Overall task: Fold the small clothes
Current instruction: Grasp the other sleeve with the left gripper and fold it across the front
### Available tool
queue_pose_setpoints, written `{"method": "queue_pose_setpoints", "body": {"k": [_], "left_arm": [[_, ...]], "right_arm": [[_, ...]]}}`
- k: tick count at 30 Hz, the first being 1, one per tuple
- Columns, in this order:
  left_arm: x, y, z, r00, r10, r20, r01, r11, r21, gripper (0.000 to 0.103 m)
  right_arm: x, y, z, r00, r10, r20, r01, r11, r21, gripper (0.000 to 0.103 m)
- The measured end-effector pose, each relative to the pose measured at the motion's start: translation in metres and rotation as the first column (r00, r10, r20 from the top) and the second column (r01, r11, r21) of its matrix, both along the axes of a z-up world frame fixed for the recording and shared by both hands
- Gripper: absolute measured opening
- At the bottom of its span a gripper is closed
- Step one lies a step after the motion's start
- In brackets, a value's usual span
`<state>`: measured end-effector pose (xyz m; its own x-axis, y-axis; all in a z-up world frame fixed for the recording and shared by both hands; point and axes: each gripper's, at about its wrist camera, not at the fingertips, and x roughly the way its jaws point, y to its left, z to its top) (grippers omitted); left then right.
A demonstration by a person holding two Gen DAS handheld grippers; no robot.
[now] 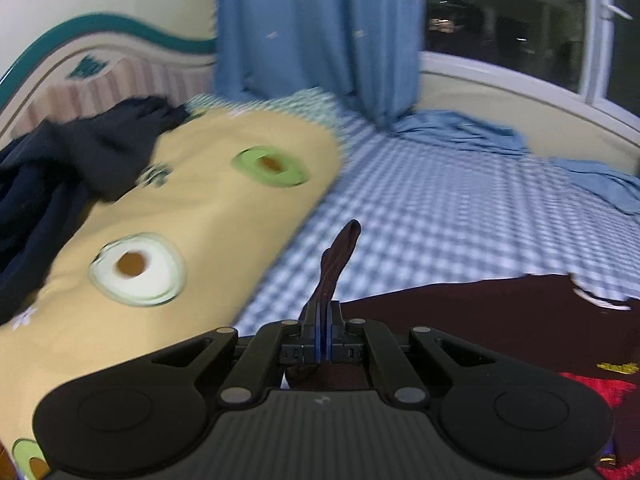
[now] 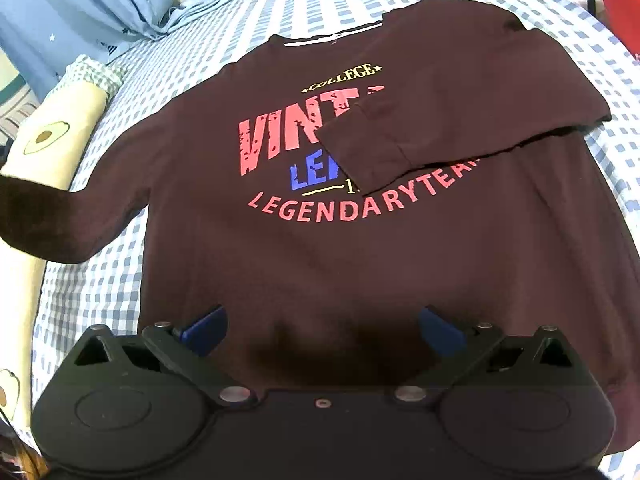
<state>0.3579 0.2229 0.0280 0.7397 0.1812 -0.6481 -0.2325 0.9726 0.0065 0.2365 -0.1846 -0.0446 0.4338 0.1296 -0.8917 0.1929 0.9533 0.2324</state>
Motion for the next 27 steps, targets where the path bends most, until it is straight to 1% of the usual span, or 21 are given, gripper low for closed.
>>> {"method": "queue_pose_setpoints", "body": {"k": [5, 9, 14, 17, 21, 27], "left_arm": [[-0.001, -0.07, 0.012, 0.992, -0.128, -0.011, 0.128, 0.991, -0.03, 0.0], [-0.005, -0.124, 0.015, 0.984, -0.179, -0.005, 0.178, 0.981, -0.08, 0.0], [-0.008, -0.19, 0.014, 0.967, -0.253, -0.003, 0.252, 0.963, -0.092, 0.0], [-0.011, -0.222, 0.008, 0.957, -0.291, -0.017, 0.287, 0.952, -0.108, 0.0], [-0.014, -0.261, -0.002, 0.939, -0.341, -0.04, 0.333, 0.933, -0.133, 0.0], [-0.013, -0.31, -0.033, 0.915, -0.39, -0.103, 0.372, 0.915, -0.159, 0.0]], "right_arm": [[-0.002, -0.015, -0.003, 0.999, -0.034, -0.002, 0.034, 0.999, 0.023, 0.102], [-0.002, -0.033, -0.006, 0.998, -0.062, -0.01, 0.062, 0.997, 0.051, 0.102], [0.001, -0.06, -0.006, 0.997, -0.074, -0.012, 0.075, 0.995, 0.06, 0.102], [0.003, -0.079, -0.005, 0.997, -0.08, -0.007, 0.081, 0.994, 0.069, 0.102], [0.005, -0.106, -0.001, 0.996, -0.087, 0.002, 0.087, 0.995, 0.058, 0.102], [0.003, -0.145, -0.002, 0.993, -0.117, -0.013, 0.117, 0.992, 0.035, 0.102]]}}
